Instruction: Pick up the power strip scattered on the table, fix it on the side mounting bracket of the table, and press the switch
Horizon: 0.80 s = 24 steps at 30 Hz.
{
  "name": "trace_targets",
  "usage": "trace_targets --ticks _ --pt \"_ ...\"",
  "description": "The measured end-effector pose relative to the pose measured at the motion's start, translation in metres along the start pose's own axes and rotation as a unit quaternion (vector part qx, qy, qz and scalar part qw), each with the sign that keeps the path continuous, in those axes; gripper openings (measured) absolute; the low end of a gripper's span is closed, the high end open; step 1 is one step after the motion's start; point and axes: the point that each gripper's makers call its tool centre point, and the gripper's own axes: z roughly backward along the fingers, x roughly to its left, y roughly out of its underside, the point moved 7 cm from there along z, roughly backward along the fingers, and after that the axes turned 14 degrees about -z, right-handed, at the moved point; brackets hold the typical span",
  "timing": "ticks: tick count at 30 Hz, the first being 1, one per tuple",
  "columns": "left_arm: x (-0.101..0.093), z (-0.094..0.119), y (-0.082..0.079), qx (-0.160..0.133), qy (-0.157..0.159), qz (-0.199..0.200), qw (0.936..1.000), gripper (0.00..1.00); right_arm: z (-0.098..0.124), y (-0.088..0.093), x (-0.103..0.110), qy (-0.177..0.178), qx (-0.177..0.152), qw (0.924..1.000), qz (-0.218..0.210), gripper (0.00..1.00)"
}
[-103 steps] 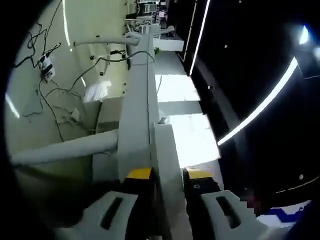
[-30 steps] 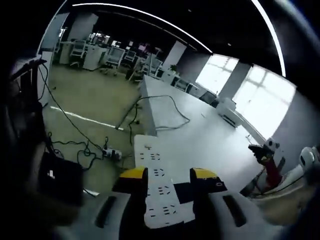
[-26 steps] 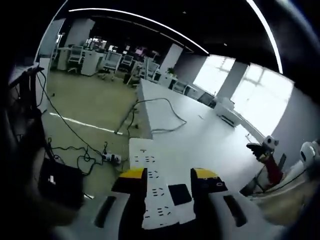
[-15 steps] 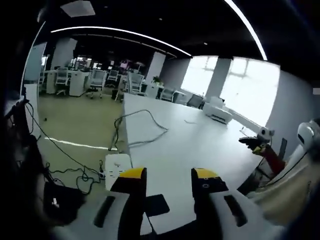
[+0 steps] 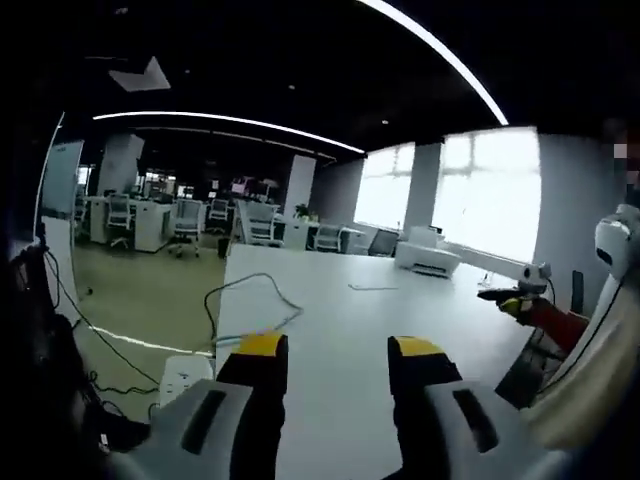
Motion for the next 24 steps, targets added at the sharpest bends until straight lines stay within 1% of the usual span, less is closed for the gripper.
trace_targets --ticks 1,2,3,6,7,9,10,11,15,19,20,22,24 --pt "-0.004 -0.003 0.000 -0.010 -0.008 0.005 0.9999 0.45 0.005 -0.001 -0.002 0.007 -0.004 1.0000 0.002 0.56" --pt "-0.007 -0.005 0.001 -0.014 -0.013 0.001 0.9998 0.45 0.008 -0.003 -0.004 0.015 -0.009 0.9998 0.005 0.56" --pt "-0.010 -0.007 0.002 -0.019 -0.018 -0.004 0.9996 0.46 0.014 -0.006 -0.008 0.031 -0.020 0.9992 0.012 0.56" --pt "-0.021 -0.013 0.006 -0.017 -0.029 -0.014 0.9993 0.47 0.028 -0.009 -0.014 0.062 -0.033 0.9970 0.032 0.56" --pt "-0.023 -0.016 0.005 -0.029 -0.044 -0.023 0.9983 0.47 0.031 -0.009 -0.016 0.065 -0.035 0.9967 0.032 0.56" --pt "-0.028 -0.020 0.005 -0.047 -0.060 -0.027 0.9967 0.48 0.039 -0.011 -0.021 0.079 -0.048 0.9954 0.026 0.56" --pt "-0.031 -0.023 0.005 -0.063 -0.077 -0.029 0.9946 0.48 0.043 -0.011 -0.024 0.085 -0.055 0.9946 0.022 0.55" --pt "-0.035 -0.026 0.007 -0.066 -0.084 -0.036 0.9936 0.48 0.047 -0.010 -0.028 0.090 -0.059 0.9941 0.017 0.55" --pt "-0.047 -0.037 0.015 -0.061 -0.104 -0.068 0.9904 0.48 0.060 -0.006 -0.039 0.107 -0.064 0.9922 0.009 0.55" --pt "-0.056 -0.047 0.024 -0.059 -0.097 -0.065 0.9914 0.50 0.075 -0.002 -0.050 0.126 -0.077 0.9890 -0.002 0.56" --pt "-0.057 -0.049 0.028 -0.057 -0.101 -0.064 0.9912 0.50 0.079 -0.001 -0.052 0.131 -0.083 0.9879 -0.006 0.56" --pt "-0.059 -0.051 0.032 -0.058 -0.112 -0.082 0.9887 0.51 0.086 0.002 -0.055 0.139 -0.094 0.9857 -0.013 0.55" --pt "-0.062 -0.054 0.038 -0.054 -0.116 -0.087 0.9879 0.53 0.092 0.007 -0.061 0.145 -0.098 0.9844 -0.018 0.56"
